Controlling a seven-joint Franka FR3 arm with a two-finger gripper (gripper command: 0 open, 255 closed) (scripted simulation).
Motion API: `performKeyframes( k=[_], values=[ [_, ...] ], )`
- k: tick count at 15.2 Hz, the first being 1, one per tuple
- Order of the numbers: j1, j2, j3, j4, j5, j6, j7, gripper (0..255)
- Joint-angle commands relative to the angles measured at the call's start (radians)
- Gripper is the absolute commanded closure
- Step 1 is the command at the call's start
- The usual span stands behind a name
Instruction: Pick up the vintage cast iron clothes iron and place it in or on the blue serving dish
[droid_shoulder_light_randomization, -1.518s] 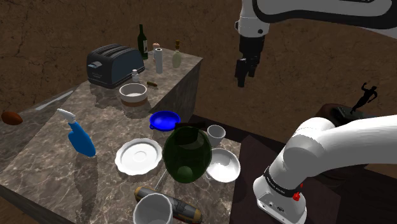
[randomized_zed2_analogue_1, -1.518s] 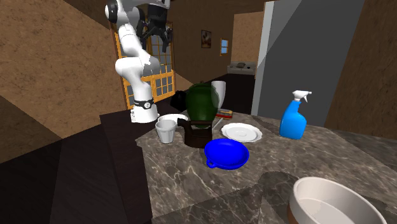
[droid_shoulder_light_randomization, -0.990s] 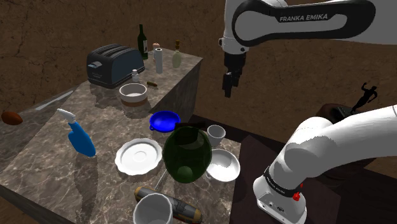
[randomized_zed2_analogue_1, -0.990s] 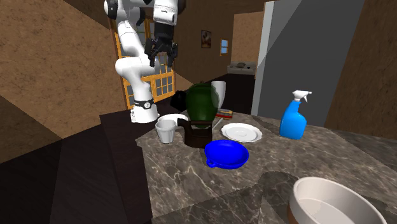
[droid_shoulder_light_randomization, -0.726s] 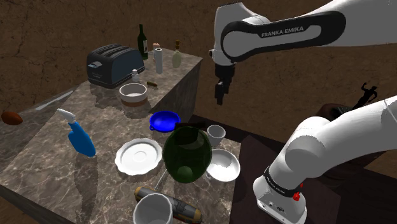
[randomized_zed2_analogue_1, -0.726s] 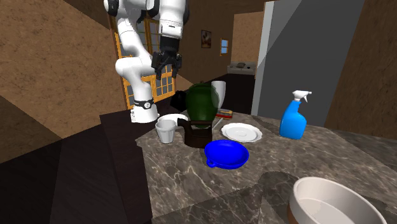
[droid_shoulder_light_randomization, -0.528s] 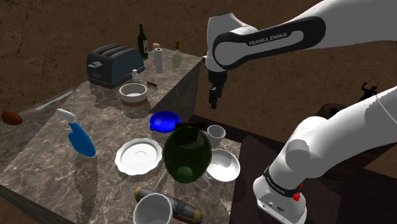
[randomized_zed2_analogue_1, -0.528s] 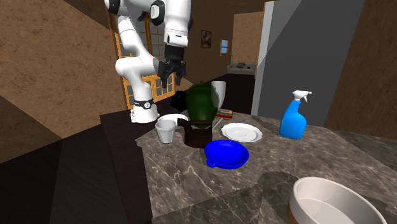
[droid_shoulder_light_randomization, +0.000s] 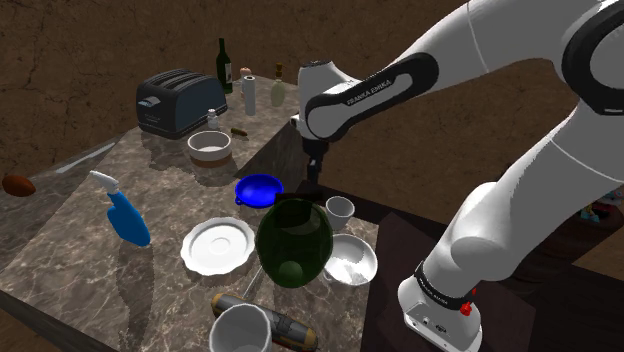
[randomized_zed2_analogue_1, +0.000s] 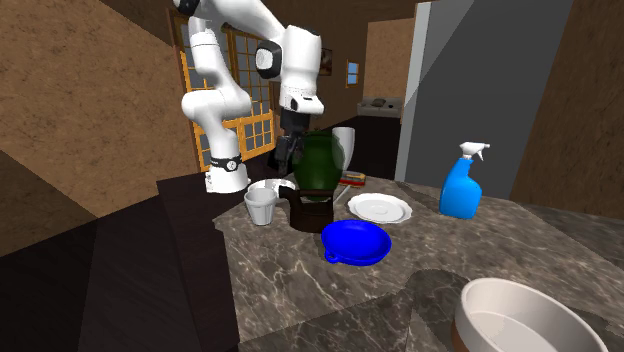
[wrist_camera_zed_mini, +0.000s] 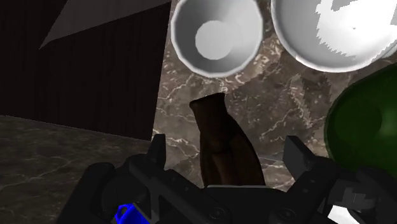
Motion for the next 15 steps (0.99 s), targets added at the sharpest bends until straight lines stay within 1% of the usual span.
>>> performKeyframes(
  k=[1,3,11,15],
  values=[
    [0.009,0.077,0.003,0.020,-0.001,0.060,-0.030,0],
    [0.017,0.150,0.010,0.041,-0.002,0.114,-0.056,0],
    [0.013,0.230,0.006,0.007,-0.020,0.228,-0.047,0],
    [0.013,0.230,0.006,0.007,-0.020,0.228,-0.047,0]
  ],
)
